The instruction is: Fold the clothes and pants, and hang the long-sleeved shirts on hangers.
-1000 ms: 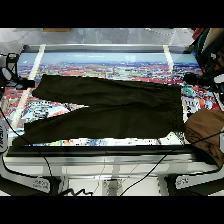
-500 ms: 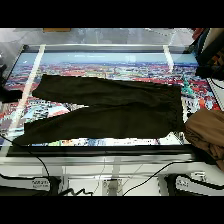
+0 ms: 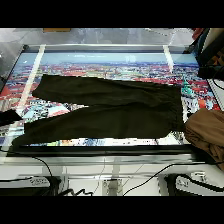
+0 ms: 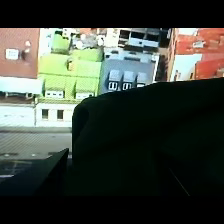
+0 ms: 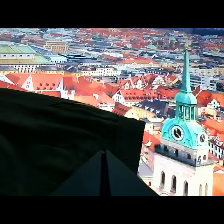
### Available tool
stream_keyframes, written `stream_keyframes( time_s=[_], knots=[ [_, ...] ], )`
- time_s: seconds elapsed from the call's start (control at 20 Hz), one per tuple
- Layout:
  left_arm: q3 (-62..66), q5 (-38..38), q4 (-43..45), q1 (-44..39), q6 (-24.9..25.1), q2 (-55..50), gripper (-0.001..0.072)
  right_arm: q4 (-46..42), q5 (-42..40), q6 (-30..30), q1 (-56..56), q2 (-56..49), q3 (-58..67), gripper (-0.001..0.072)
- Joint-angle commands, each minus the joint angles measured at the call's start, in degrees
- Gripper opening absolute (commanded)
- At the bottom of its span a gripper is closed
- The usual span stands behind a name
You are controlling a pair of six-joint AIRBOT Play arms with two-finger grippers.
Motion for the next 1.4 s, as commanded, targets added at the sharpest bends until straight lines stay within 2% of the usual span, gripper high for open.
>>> stream_keyframes(
  time_s=[0.0, 0.1, 0.2, 0.45, 0.55, 0.6, 0.7, 0.8, 0.85, 1.1, 1.25, 1.35],
  knots=[
    [-4.9, 5.7, -2.8, 1.7, 7.5, -0.7, 0.0606, 0.0, 0.3, 3.1, 0.0, 0.0, 0.0, 0.0024],
    [-5.1, 5.7, -2.8, 1.7, 10.4, -2.7, 0.0604, 0.0, 0.3, 5.0, 0.0, 0.0, 0.0, 0.0023],
    [-5.1, 5.8, -3.2, 1.7, 11.0, -4.9, 0.0521, 0.1, 0.3, 5.2, 0.0, 0.0, 0.0, 0.0023],
    [-5.1, 9.7, -13.2, 1.6, 15.3, -8.7, 0.0516, 0.6, 0.3, 8.5, 0.0, 0.0, 0.0, 0.0024],
    [-5.1, 12.4, -14.4, 1.1, 15.3, -8.8, 0.0504, 0.6, 0.3, 8.7, 0.0, 0.0, 0.0, 0.0023],
    [-5.1, 13.0, -14.0, 0.7, 15.3, -8.8, 0.0452, 0.6, 0.3, 8.7, 0.0, 0.0, 0.0, 0.0024],
    [-5.1, 13.1, -12.5, -0.2, 15.2, -8.9, 0.0239, 0.6, 0.3, 8.7, 0.0, 0.0, 0.0, 0.0024],
    [-5.1, 12.1, -11.3, -0.9, 15.2, -8.9, 0.0082, 0.6, 0.3, 8.7, 0.0, 0.0, 0.0, 0.0024],
    [-5.1, 11.6, -11.3, -1.1, 15.2, -8.9, 0.0027, 0.6, 0.3, 8.7, 0.0, 0.0, 0.0, 0.0024],
    [-1.4, 12.3, -12.0, -1.6, 15.2, -6.8, 0.0025, 0.4, -0.3, 8.6, 0.0, 0.0, 0.0, 0.0024],
    [3.7, 13.1, -17.1, -1.6, 15.3, -4.4, 0.0025, 0.0, -0.5, 8.6, 0.0, 0.0, 0.0, 0.0024],
    [5.4, 16.6, -22.3, -1.6, 15.3, -2.9, 0.0025, -0.1, -0.6, 8.6, 0.0, 0.0, 0.0, 0.0023]
  ],
)
